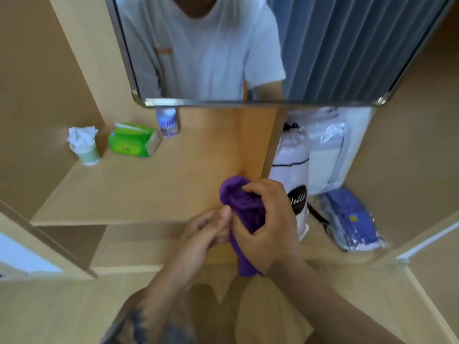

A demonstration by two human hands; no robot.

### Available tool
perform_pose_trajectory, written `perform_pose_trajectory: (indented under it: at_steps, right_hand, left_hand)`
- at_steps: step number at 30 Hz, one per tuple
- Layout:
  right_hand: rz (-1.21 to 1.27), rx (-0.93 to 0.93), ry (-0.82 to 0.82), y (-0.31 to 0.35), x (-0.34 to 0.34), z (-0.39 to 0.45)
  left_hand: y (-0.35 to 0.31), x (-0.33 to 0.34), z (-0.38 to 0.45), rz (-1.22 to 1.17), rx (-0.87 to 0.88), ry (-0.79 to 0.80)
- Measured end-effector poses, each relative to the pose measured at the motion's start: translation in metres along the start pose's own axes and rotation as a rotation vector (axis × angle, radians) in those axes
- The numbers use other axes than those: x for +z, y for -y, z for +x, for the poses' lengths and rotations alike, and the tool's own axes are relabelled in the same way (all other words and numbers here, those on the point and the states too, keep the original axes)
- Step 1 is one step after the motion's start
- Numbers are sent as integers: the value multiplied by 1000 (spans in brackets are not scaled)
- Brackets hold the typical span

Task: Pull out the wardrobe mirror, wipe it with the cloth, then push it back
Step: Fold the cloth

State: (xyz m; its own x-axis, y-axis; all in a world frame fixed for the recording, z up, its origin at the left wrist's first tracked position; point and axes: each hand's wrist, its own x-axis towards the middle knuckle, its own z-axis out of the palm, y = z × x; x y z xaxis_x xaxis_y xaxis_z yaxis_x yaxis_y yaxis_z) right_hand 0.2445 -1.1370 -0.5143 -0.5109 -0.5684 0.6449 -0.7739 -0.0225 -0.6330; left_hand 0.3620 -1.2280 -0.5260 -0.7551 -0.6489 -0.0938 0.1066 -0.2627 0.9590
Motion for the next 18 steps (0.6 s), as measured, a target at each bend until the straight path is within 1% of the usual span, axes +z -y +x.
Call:
perform_pose_trajectory:
  at_steps: [1, 2, 5, 7, 9, 10, 12, 15, 17, 18]
  right_hand:
    - [28, 29, 33, -4, 3, -11]
    - [54, 63, 72, -8, 5, -24]
    - [204, 223, 207, -15, 6, -56]
    - [372, 387, 288, -21, -1, -65]
    - [522, 573, 308, -32, -11, -63]
    - [554, 627, 273, -41, -15, -62]
    - [518, 684, 184, -57, -20, -61]
    - [382, 773, 17, -73, -16, -73]
    - [229, 873, -80, -83, -11, -87]
    - [147, 928, -103, -87, -9, -96]
  left_hand:
    - [12, 5, -4, -24, -39, 33]
    - [22, 8, -8, -66, -89, 34]
    - [48, 12, -12, -226, -224, -68]
    - [60, 13, -11, -279, -279, -100]
    - [71, 13, -9, -264, -303, -85]
    - [75, 12, -9, -254, -319, -70]
    - [83, 9, -8, -263, -367, -40]
    - [86, 7, -9, -239, -440, -19]
    - [86, 9, -8, -183, -495, -40]
    - [87, 10, -7, -150, -518, -60]
